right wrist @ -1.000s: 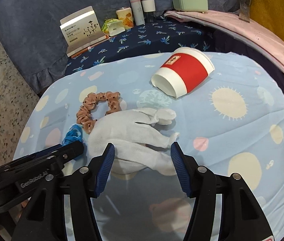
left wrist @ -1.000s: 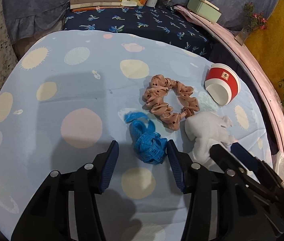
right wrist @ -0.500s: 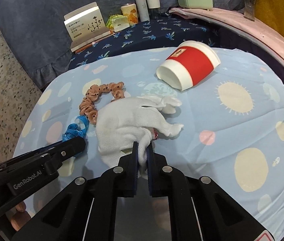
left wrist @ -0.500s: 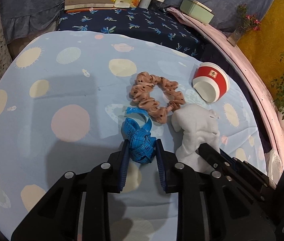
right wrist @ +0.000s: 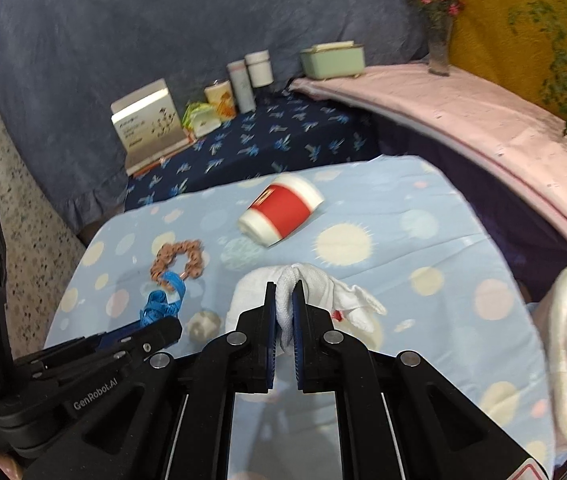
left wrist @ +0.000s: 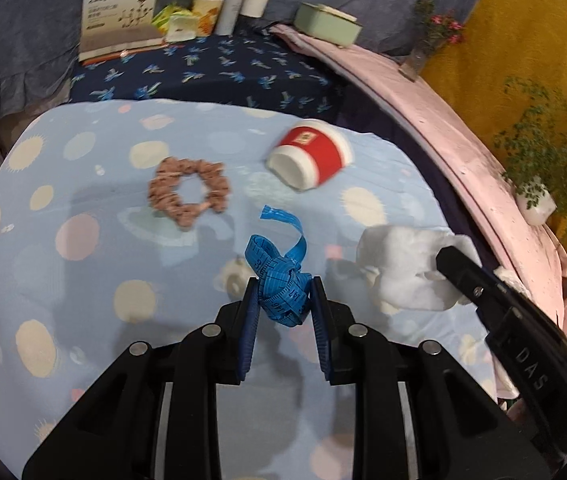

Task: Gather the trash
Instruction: 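Lift the blue item and glove and carry them over the bin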

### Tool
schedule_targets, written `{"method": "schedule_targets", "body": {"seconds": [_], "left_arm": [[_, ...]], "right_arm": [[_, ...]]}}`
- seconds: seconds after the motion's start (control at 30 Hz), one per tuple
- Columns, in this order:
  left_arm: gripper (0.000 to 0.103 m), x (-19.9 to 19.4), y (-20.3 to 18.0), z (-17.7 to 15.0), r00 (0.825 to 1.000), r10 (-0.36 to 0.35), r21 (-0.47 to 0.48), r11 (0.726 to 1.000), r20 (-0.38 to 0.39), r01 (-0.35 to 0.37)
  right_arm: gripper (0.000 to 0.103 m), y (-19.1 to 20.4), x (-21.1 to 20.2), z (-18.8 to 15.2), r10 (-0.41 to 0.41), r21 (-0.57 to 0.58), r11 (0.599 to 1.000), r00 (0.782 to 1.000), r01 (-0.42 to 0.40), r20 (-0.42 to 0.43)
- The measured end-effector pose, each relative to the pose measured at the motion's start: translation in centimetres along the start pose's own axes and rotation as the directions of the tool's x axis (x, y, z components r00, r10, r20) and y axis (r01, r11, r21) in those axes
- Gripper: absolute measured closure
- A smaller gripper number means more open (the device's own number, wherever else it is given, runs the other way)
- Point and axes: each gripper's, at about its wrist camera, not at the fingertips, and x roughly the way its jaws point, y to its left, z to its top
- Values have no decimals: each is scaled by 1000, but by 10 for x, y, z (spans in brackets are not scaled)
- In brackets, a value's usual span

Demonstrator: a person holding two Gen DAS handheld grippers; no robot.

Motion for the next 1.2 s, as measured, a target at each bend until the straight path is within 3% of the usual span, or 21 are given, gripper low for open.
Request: {"method": "schedule_targets", "body": {"seconds": [0.53, 0.83, 1.2], "left_arm": [[79, -41, -136, -25, 993, -113, 203, 974, 23, 106], [79, -49, -205, -44, 987, -163, 321, 935, 5, 153], [79, -42, -281, -66, 975, -215, 450, 867, -50, 215]], "right_arm": [[96, -94, -124, 9, -124, 104, 989, 975, 106, 184], [96, -143, -169, -2, -202, 161, 973, 953, 168, 226], [96, -209, -205, -22, -302, 258, 936, 924, 241, 235]]}}
